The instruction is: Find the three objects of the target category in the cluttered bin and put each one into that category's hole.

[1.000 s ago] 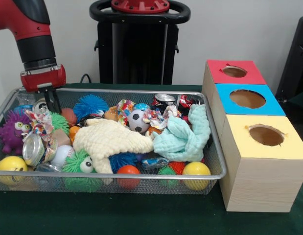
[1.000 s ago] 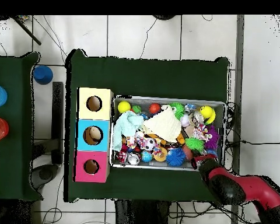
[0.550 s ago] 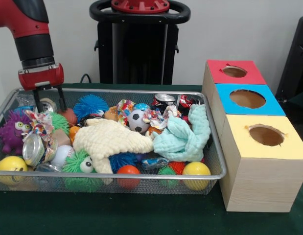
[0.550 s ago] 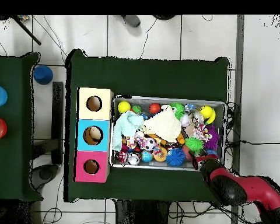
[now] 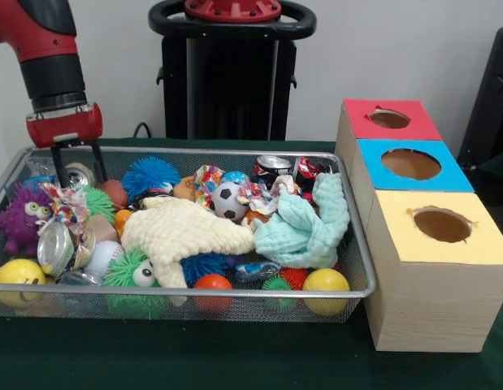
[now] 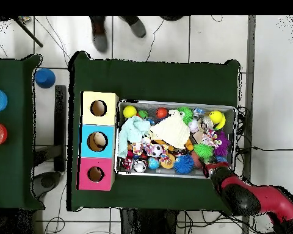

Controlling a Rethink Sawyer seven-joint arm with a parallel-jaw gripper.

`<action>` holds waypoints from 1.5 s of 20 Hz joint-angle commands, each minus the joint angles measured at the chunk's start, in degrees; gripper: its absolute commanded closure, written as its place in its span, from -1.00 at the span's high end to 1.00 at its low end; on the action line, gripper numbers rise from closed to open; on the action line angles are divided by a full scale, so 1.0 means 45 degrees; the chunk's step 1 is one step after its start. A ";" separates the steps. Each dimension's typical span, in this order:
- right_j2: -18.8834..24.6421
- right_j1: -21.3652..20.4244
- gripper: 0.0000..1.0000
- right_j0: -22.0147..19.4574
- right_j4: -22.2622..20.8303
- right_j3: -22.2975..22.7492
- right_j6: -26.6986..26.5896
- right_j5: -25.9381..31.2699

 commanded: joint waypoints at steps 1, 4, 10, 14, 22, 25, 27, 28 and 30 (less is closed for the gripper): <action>-0.0046 0.0941 1.00 0.0019 0.0135 -0.0743 -0.3430 0.1412; -0.0337 0.1047 1.00 0.0158 -0.0208 -0.0550 -0.2907 0.1028; -0.0817 0.0715 1.00 0.0841 -0.0774 -0.0096 -0.1460 0.0197; -0.0863 0.0617 1.00 0.1062 -0.0764 -0.0051 -0.1252 0.0048; -0.0912 0.0820 1.00 0.1232 -0.0604 0.0015 -0.1293 0.0048; -0.0888 0.0822 1.00 0.1314 -0.0549 0.0031 -0.1332 0.0129; -0.0944 0.0812 1.00 0.1366 -0.0565 0.0001 -0.1331 0.0189; -0.0970 0.0784 1.00 0.1418 -0.0639 -0.0024 -0.1361 0.0192; -0.0970 0.0776 1.00 0.1424 -0.0883 -0.0041 -0.1352 -0.0058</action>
